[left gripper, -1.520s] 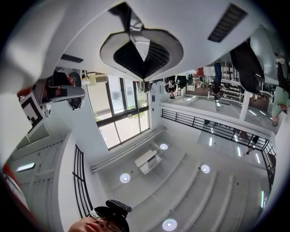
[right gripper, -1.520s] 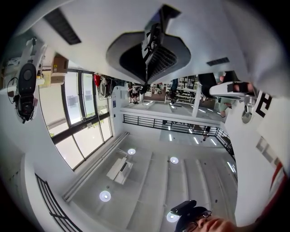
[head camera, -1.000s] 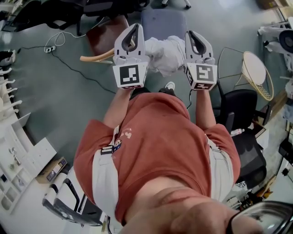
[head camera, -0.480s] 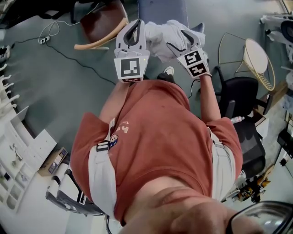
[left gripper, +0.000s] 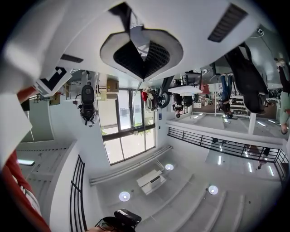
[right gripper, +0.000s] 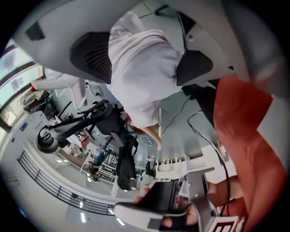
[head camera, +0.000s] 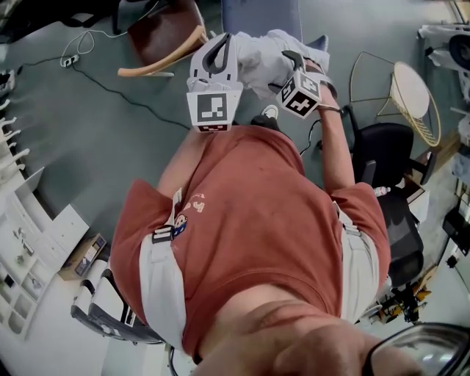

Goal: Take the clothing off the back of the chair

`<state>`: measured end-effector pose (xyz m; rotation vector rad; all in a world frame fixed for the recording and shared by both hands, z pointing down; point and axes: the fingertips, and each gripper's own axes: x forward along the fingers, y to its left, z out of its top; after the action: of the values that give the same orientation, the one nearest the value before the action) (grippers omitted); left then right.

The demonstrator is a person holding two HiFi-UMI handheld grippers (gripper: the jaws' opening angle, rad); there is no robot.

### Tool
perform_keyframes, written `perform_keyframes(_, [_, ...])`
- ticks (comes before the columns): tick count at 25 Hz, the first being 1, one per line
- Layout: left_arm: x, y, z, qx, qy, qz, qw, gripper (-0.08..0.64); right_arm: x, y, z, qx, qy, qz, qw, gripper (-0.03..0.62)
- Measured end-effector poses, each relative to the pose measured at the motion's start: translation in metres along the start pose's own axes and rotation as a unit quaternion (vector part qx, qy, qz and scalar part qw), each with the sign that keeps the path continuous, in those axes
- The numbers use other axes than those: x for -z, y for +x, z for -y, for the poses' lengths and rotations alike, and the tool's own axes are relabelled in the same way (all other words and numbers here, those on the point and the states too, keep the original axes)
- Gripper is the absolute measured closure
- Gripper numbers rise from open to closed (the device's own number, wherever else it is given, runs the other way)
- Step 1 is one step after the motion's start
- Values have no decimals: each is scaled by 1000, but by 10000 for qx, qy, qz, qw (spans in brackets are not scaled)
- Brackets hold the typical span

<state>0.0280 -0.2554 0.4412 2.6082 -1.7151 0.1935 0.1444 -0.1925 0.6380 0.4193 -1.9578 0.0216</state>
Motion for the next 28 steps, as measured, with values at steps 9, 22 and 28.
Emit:
perform_keyframes(9, [4,-3,0,22,8,-75,10000,545,27,46,20,532,-1008,-860,9898,176])
perform_keyframes(22, [5,-2,-4,-37,31,-75,10000,545,30,64,28,908,-959,-651,9891,226])
perform_keyframes(28, [3,-6,-3,-45,11,-52,10000,545,24,58,32,1095,-916,-569,9881,329])
